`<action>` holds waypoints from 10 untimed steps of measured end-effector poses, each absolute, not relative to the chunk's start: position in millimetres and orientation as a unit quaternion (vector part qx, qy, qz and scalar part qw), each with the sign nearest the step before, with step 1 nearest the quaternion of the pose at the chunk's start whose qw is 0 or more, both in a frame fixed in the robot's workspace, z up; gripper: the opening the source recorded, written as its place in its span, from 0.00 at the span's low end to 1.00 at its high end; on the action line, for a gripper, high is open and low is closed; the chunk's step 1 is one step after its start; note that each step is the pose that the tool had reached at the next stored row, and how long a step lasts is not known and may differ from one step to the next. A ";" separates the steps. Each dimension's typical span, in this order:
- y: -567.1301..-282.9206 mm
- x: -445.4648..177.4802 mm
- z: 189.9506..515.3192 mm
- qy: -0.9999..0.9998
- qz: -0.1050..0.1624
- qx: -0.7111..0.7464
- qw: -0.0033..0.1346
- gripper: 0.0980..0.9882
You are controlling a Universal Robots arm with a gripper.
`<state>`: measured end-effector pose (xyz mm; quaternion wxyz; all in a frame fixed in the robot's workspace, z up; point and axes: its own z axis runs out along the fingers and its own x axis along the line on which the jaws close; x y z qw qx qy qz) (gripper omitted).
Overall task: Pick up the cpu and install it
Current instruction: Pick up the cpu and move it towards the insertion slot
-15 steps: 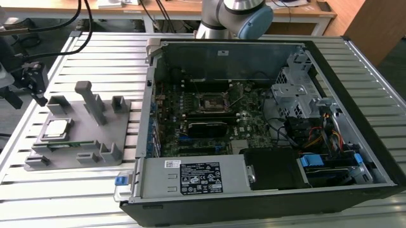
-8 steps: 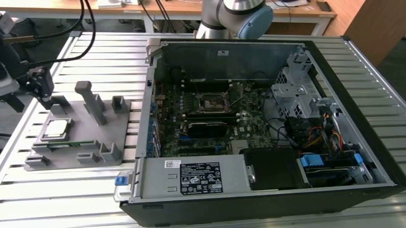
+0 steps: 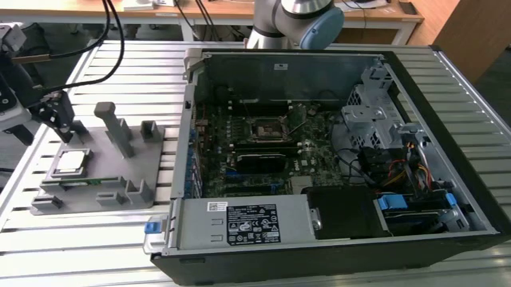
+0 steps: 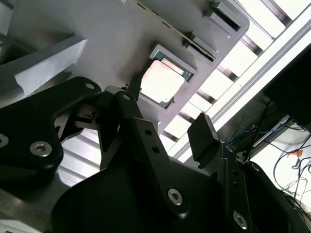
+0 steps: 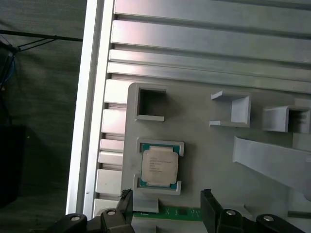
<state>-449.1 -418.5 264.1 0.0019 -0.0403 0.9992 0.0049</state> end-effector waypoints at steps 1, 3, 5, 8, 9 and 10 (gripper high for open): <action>-418.6 -449.0 262.6 0.999 0.005 -0.039 0.002 0.63; -418.5 -449.0 259.4 0.999 0.005 -0.034 0.002 0.63; -418.6 -449.0 255.6 1.000 0.005 -0.029 0.002 0.63; -418.6 -449.5 252.9 1.000 0.005 -0.029 0.002 0.63; -418.6 -449.9 250.7 1.000 0.006 -0.029 0.002 0.63; -418.5 -449.9 249.5 1.000 0.006 -0.029 0.002 0.63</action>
